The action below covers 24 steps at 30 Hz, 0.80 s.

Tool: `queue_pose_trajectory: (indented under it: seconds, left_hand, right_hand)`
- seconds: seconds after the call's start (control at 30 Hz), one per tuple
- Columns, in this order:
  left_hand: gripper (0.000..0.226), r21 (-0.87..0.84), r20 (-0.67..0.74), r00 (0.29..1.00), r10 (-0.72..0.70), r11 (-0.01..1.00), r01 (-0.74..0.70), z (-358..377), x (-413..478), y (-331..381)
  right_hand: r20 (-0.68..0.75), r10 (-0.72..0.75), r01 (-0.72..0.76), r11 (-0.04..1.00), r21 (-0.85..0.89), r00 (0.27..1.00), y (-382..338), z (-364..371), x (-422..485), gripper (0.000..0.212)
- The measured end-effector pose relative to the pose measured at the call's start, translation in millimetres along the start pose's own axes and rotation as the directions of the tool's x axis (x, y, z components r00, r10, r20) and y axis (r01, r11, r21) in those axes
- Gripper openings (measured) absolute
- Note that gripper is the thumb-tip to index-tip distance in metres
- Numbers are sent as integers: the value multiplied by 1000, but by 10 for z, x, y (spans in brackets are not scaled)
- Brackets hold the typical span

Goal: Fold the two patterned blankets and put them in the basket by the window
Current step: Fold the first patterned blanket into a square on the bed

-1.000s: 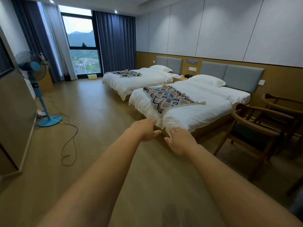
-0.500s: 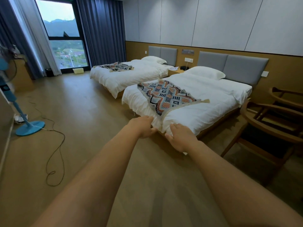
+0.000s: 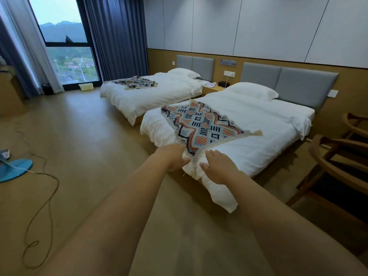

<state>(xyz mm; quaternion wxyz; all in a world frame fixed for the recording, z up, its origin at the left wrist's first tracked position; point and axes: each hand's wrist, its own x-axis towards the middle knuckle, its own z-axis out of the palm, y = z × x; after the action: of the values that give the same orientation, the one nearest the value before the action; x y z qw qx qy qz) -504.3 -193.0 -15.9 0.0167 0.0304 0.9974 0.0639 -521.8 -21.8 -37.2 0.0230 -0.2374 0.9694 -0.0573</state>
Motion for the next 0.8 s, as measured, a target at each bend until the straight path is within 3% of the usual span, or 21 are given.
queue_pose_trajectory:
  seconds: [0.2, 0.43, 0.8]
  left_hand:
    - [59, -24, 11, 1000, -14, 1000, 15, -176, 1131, -206]
    - [64, 6, 26, 999, -28, 1000, 28, -200, 2229, -695]
    - [64, 50, 63, 998, 20, 998, -23, -247, 4189, -2004]
  right_hand:
    - [-49, -11, 13, 999, 35, 999, 351, -150, 1168, 53]
    - [-8, -14, 14, 999, 40, 1000, 594, -48, 2339, 59]
    - [68, 39, -43, 998, 52, 997, 549, 86, 4623, 60]
